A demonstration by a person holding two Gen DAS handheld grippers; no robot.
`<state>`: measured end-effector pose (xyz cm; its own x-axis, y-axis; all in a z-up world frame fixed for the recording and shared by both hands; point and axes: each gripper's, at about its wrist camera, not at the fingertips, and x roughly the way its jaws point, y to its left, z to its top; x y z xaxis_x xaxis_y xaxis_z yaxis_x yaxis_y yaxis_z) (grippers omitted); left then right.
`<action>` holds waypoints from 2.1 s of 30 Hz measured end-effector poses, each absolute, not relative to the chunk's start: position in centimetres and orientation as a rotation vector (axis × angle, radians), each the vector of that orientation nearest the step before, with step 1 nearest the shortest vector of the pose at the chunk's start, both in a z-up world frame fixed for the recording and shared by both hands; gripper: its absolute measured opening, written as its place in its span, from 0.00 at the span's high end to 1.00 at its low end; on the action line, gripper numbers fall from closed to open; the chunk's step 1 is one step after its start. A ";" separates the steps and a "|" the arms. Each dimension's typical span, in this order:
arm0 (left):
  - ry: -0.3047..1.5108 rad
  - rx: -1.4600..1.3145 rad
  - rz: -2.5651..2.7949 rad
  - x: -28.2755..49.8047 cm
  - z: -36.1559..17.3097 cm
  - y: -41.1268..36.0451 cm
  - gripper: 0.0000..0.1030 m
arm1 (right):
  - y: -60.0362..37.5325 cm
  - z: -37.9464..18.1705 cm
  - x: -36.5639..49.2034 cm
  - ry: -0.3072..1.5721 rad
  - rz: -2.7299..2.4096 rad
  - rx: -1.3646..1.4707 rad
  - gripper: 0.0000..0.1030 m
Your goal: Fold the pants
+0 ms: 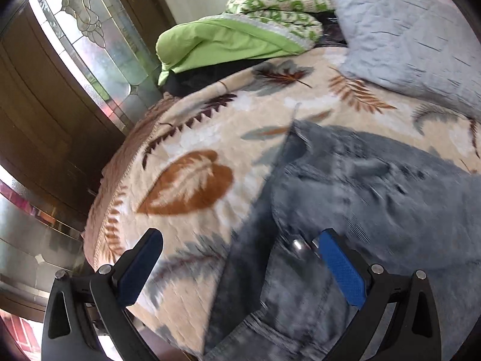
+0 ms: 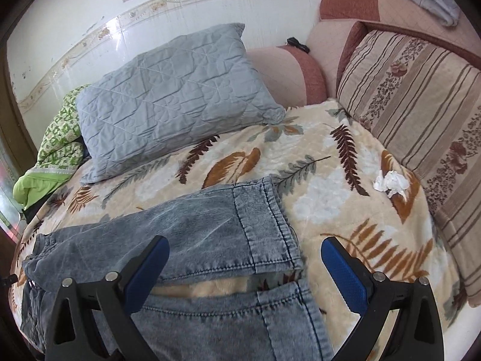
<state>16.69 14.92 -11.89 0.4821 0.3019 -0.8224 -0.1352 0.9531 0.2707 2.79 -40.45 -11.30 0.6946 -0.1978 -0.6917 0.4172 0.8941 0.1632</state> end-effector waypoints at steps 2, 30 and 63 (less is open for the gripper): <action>1.033 0.181 0.284 19.4 -11.6 16.1 0.00 | -41.2 -11.9 4.1 0.747 -0.344 0.330 0.01; 1.338 -0.151 -0.023 33.5 -18.6 12.4 0.80 | -50.9 -17.5 14.8 0.846 -0.298 0.611 0.18; 1.009 -0.282 -0.182 24.7 -5.3 15.0 0.97 | -48.6 -11.2 7.5 0.715 -0.259 0.495 0.86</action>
